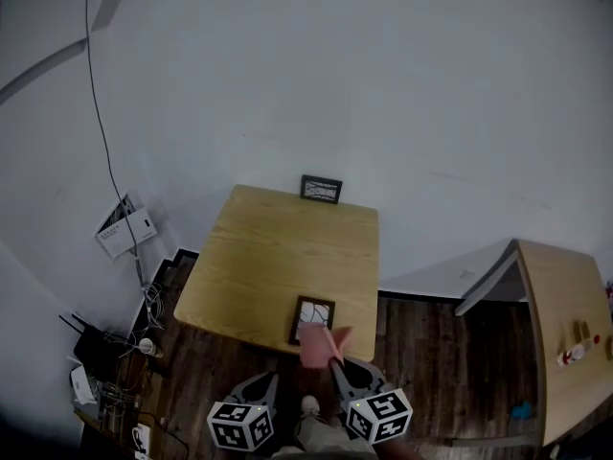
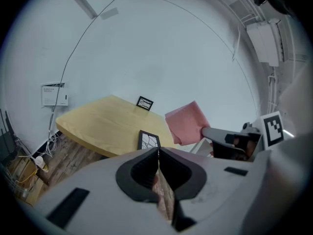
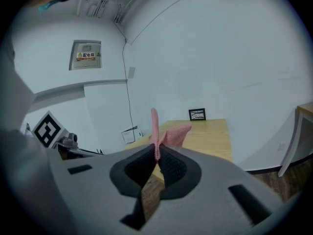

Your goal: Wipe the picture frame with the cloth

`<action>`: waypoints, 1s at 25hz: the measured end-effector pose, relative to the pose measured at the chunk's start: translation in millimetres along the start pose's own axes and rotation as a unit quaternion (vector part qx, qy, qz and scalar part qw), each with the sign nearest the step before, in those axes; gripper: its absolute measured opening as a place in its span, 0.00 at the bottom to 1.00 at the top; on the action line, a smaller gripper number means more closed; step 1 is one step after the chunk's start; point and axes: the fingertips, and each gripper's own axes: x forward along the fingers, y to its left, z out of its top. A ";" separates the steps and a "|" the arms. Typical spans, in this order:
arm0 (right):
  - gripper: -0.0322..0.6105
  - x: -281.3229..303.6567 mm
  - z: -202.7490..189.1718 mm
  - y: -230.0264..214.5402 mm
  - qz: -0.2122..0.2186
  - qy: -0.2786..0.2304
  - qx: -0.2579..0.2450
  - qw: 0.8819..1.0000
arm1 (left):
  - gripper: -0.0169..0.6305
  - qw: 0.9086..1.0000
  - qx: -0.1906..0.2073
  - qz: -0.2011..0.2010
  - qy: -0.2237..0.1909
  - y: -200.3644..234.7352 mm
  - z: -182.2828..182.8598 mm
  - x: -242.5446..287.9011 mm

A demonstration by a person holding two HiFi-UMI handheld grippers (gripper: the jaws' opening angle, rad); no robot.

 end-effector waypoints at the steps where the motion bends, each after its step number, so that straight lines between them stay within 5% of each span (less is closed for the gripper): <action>1: 0.06 4.7 1.8 -3.8 0.002 0.002 0.000 1.000 | 0.03 1.000 -0.003 0.001 0.000 0.6 3.0 5.6; 25: 0.06 107.4 8.3 -64.5 0.051 0.058 -0.046 0.996 | 0.03 0.997 -0.038 0.053 0.037 19.0 14.4 106.6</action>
